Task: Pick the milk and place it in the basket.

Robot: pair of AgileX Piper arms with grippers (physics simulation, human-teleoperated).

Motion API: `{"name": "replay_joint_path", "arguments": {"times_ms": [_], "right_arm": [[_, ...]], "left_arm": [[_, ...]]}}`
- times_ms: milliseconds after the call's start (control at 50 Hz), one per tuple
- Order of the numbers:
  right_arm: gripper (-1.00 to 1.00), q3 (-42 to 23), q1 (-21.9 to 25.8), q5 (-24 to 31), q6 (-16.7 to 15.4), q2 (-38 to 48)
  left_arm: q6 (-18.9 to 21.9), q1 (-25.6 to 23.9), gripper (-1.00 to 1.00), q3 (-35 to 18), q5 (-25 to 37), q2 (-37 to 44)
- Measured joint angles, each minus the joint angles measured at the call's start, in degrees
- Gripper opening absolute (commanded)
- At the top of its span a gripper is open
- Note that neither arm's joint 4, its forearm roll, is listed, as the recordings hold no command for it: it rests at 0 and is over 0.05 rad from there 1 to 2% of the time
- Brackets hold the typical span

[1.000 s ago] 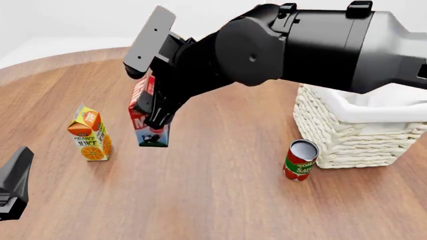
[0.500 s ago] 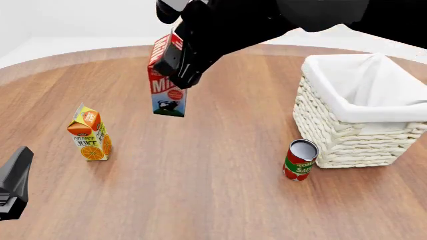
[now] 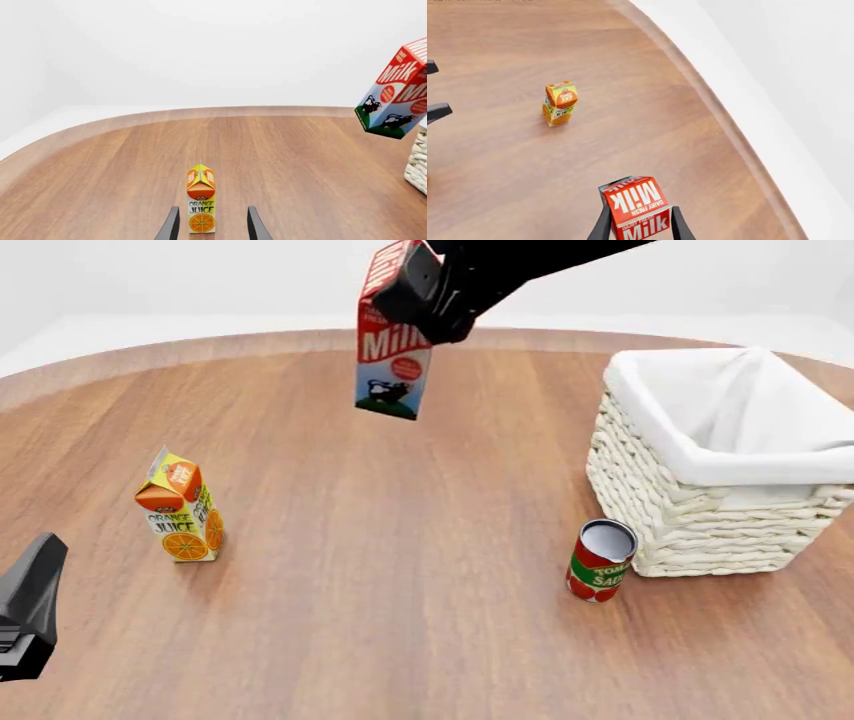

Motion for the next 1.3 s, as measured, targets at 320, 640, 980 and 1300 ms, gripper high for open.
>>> {"name": "replay_joint_path", "arguments": {"times_ms": [320, 640, 980, 1300], "right_arm": [[-1.0, -0.13, -3.98, 1.71, 0.03, -4.02], [-1.0, -1.23, -7.48, 3.63, 0.08, -7.14], [-1.0, -1.02, -11.74, 4.57, 0.27, -10.28], [-1.0, 2.03, -16.62, 4.27, 0.75, -13.94]], "left_arm": [[0.0, 0.0, 1.0, 0.0, 0.0, 0.0], [0.0, 0.0, 1.0, 0.0, 0.0, 0.0], [0.0, 0.0, 1.0, 0.0, 0.0, 0.0], [0.0, 0.0, 1.0, 0.0, 0.0, 0.0]]}}
